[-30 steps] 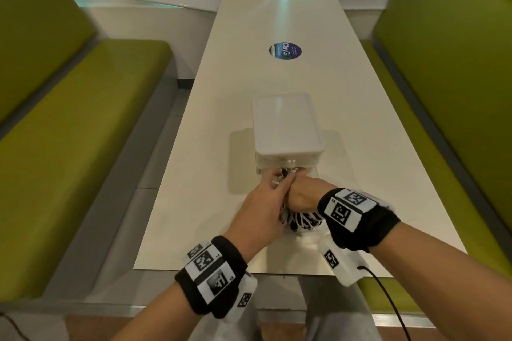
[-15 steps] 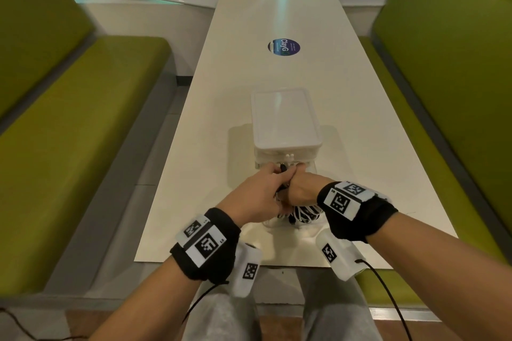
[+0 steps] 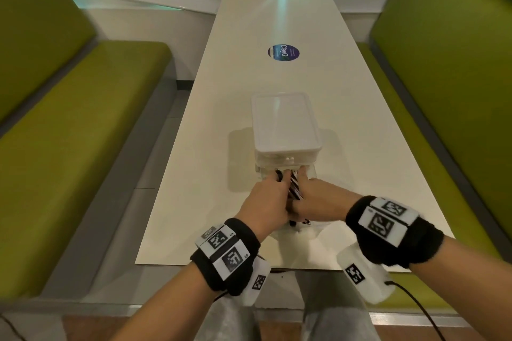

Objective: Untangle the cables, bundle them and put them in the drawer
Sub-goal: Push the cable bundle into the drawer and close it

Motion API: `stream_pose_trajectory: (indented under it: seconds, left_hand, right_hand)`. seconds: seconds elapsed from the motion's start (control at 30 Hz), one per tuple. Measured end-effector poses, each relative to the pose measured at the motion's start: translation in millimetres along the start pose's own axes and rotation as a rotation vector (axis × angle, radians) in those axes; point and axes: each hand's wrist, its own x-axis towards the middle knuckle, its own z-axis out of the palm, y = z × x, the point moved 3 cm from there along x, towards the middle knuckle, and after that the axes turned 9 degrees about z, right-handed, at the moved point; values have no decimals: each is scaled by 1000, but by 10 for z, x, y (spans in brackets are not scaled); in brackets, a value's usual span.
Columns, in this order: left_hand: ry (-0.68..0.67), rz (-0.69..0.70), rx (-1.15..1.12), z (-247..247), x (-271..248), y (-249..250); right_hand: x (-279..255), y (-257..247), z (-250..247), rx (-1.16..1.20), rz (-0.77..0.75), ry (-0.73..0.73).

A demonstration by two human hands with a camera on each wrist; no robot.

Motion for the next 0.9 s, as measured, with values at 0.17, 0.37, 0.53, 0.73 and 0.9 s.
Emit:
stream_pose_trajectory:
  seconds: [0.17,0.37,0.53,0.73,0.9]
  left_hand:
    - [22,9,-10,39,-10,24]
    - [52,-20,-127,100,-89,54]
    - [36,-49,-127,51,-45,3]
    - [-13,-42,32,-38,35,53]
    - [-9,-30,57,-37,30,46]
  right_hand:
    - [-132,175,202,-170,-69,135]
    - [31,160,233,-133,-114,217]
    - [181,92,168,57,-42,237]
    - [161,153,312,-244,-201,435]
    - [13,57,271,-540,-255,599]
